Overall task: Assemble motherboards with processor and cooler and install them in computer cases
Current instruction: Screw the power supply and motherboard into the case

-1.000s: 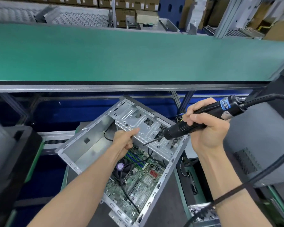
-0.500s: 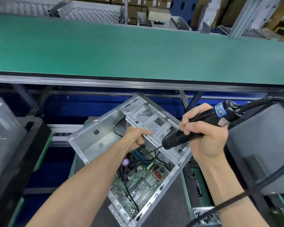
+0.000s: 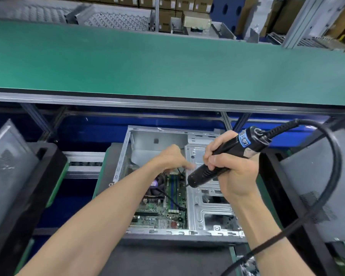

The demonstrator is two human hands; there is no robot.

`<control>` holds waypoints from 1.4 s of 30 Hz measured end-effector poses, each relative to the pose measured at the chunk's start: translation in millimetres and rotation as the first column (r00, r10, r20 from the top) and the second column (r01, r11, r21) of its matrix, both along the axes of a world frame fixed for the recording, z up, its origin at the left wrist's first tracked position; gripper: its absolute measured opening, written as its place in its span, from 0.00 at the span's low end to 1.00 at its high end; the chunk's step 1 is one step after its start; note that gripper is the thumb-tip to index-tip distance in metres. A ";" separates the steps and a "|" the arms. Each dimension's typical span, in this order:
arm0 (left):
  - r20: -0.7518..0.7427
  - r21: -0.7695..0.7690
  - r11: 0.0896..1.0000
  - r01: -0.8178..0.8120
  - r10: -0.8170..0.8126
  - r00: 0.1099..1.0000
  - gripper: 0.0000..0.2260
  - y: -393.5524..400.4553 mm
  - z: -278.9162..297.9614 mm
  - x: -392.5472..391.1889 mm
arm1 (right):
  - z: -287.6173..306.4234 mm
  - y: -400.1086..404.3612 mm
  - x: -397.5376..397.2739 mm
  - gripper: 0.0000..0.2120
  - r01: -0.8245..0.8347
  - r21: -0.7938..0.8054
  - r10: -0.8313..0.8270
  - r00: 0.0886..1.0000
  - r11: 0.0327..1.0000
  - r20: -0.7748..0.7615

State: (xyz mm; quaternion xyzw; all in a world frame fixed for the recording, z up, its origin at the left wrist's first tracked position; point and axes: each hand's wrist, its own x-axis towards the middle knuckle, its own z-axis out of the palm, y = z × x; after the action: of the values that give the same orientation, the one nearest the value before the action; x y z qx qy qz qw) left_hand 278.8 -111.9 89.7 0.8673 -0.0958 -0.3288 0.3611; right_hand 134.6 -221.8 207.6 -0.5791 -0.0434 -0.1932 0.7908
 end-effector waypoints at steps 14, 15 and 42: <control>0.488 0.342 0.807 -0.481 0.285 0.825 0.05 150.4 -26.2 -39.2 | -7.3 13.5 18.9 0.11 0.049 0.023 -0.051 0.998 0.999 0.047; 0.473 0.313 0.820 -0.479 0.303 0.827 0.04 152.6 -29.2 -38.9 | -6.7 13.7 19.4 0.10 0.051 0.024 -0.052 0.997 0.998 0.050; 0.379 0.052 0.998 -0.032 0.010 0.925 0.10 164.3 -17.3 45.5 | 1.8 12.1 35.3 0.10 0.126 -0.032 -0.125 0.992 0.992 0.036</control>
State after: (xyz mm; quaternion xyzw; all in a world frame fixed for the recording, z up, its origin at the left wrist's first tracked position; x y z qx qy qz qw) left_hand 324.3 52.3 72.4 0.9254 -0.1449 -0.1543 0.3143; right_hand 169.9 -209.7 209.4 -0.5907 -0.0236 -0.2516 0.7663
